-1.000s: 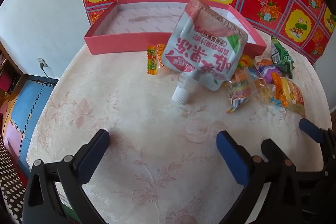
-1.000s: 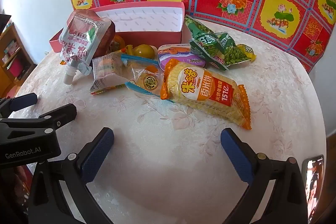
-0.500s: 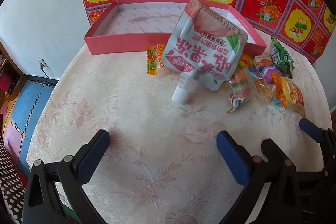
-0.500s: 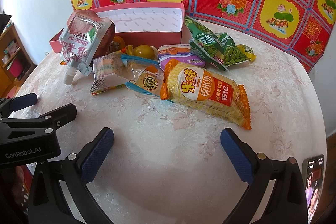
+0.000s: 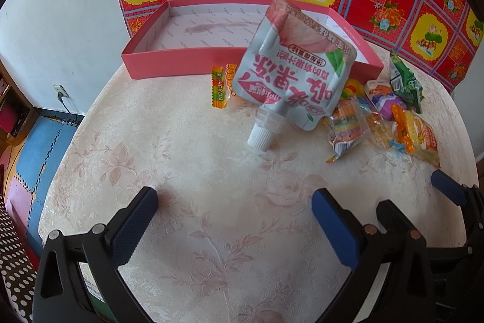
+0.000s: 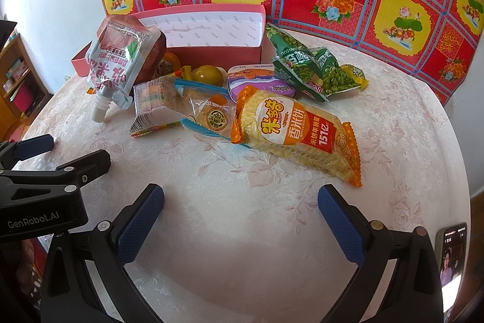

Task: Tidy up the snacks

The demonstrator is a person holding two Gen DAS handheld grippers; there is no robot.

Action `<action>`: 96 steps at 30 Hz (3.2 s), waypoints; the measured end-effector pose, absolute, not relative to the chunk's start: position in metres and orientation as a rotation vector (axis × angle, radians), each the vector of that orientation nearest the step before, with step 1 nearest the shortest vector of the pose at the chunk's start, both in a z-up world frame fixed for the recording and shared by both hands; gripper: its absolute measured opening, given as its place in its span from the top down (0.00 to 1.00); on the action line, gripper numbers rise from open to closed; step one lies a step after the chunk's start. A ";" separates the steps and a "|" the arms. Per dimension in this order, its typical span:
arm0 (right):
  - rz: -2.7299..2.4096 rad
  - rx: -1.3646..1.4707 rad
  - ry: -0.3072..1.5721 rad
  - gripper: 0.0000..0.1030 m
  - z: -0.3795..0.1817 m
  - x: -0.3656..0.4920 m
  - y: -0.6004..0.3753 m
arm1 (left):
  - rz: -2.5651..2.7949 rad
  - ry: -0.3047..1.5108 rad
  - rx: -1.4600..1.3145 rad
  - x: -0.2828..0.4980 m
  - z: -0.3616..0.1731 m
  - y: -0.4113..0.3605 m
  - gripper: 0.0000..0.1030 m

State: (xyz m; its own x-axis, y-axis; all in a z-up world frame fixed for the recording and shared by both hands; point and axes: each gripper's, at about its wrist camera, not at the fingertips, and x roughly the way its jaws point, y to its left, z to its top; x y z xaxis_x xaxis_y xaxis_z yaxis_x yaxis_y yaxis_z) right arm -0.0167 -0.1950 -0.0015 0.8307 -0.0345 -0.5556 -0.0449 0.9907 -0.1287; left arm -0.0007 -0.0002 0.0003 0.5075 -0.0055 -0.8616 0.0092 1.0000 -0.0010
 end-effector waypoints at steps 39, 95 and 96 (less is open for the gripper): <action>0.006 -0.138 0.587 0.00 -0.001 -0.017 -0.195 | -0.009 1.036 0.004 -0.001 0.000 0.000 0.00; 0.048 0.046 0.498 0.15 0.026 0.007 -0.238 | -0.146 0.894 -0.020 0.060 0.026 -0.029 0.24; 0.046 0.047 0.500 0.15 0.026 0.009 -0.239 | -0.146 0.894 -0.022 0.060 0.026 -0.029 0.24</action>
State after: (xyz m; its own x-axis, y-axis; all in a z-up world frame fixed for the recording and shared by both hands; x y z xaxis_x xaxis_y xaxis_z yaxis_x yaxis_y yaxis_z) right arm 0.0090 -0.2385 0.0261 0.8764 0.0553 -0.4784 -0.0323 0.9979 0.0562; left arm 0.0604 -0.0287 0.0264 0.6173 -0.1358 -0.7749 0.1176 0.9899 -0.0798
